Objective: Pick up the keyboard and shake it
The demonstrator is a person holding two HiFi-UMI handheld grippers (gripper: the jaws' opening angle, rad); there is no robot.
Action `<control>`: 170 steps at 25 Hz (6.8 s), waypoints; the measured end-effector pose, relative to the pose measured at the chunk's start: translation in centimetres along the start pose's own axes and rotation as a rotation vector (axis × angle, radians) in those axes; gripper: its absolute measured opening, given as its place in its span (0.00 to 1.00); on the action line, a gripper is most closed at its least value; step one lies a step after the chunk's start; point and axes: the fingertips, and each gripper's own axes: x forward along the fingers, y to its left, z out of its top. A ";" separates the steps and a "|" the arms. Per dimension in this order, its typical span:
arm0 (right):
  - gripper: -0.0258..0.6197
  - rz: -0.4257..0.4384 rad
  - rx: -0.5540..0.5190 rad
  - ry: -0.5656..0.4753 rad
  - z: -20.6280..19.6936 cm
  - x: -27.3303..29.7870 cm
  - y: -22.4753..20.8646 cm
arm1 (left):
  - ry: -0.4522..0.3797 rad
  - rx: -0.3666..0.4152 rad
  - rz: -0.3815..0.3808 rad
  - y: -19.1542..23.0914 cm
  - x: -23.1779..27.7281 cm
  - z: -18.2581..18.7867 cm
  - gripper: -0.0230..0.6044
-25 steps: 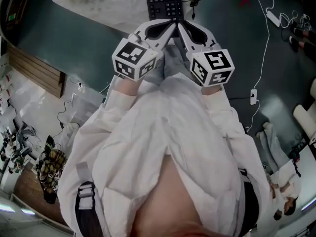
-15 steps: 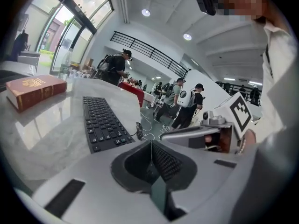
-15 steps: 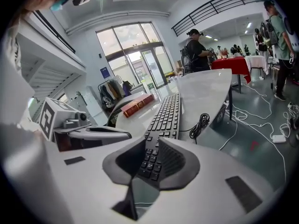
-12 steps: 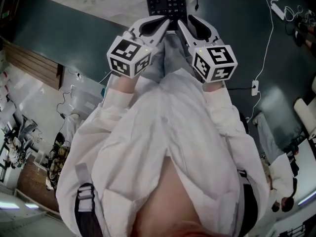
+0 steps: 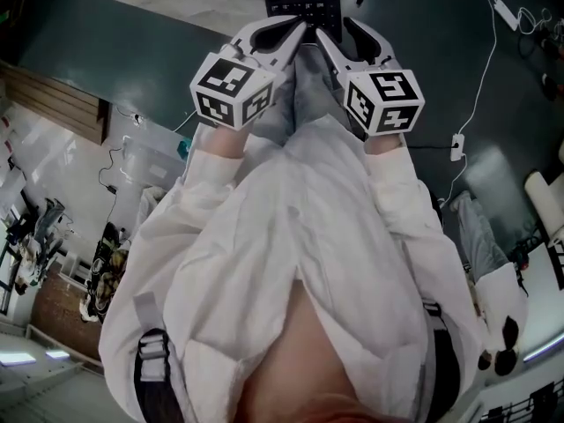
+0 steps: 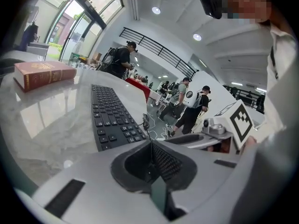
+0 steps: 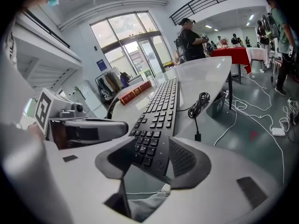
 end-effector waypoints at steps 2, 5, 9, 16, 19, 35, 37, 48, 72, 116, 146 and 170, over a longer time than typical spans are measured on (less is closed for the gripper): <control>0.37 0.004 0.011 0.014 -0.5 0.4 -0.3 | 0.001 -0.007 0.006 0.2 0.1 -0.2 0.06; 0.40 0.004 0.021 0.032 -1.0 0.9 -0.7 | 0.003 -0.012 0.010 0.5 0.0 -0.4 0.06; 0.42 0.000 0.038 0.039 -1.9 1.7 -1.6 | 0.008 -0.016 0.007 0.5 0.3 -0.8 0.06; 0.48 0.066 0.099 0.039 -2.0 3.0 -1.2 | 0.015 -0.021 0.004 1.2 0.3 -1.3 0.06; 0.48 0.097 0.135 0.051 -2.5 3.1 -1.0 | 0.017 -0.021 0.005 1.2 0.5 -1.4 0.06; 0.48 0.180 0.203 0.105 -3.6 4.2 -0.7 | 0.017 -0.038 0.019 2.2 0.5 -2.2 0.06; 0.48 0.193 0.211 0.105 -3.4 4.1 -0.7 | 0.017 -0.038 0.019 2.1 0.4 -2.1 0.06; 0.43 0.224 0.227 0.109 -3.4 4.0 -0.9 | 0.007 -0.032 0.025 2.2 0.4 -1.8 0.06; 0.38 0.241 0.286 0.127 -3.6 3.8 -1.4 | 0.021 -0.035 0.029 2.6 0.7 -2.2 0.06; 0.28 0.331 0.384 0.149 -3.8 2.8 -1.7 | 0.028 -0.048 0.029 3.9 0.9 -1.8 0.06; 0.28 0.770 0.378 0.245 -4.2 4.7 2.1 | 0.029 -0.042 0.024 5.1 1.5 -1.2 0.06; 0.29 0.875 0.128 0.212 -4.3 4.7 2.5 | -0.023 -0.035 0.047 7.5 1.6 1.3 0.06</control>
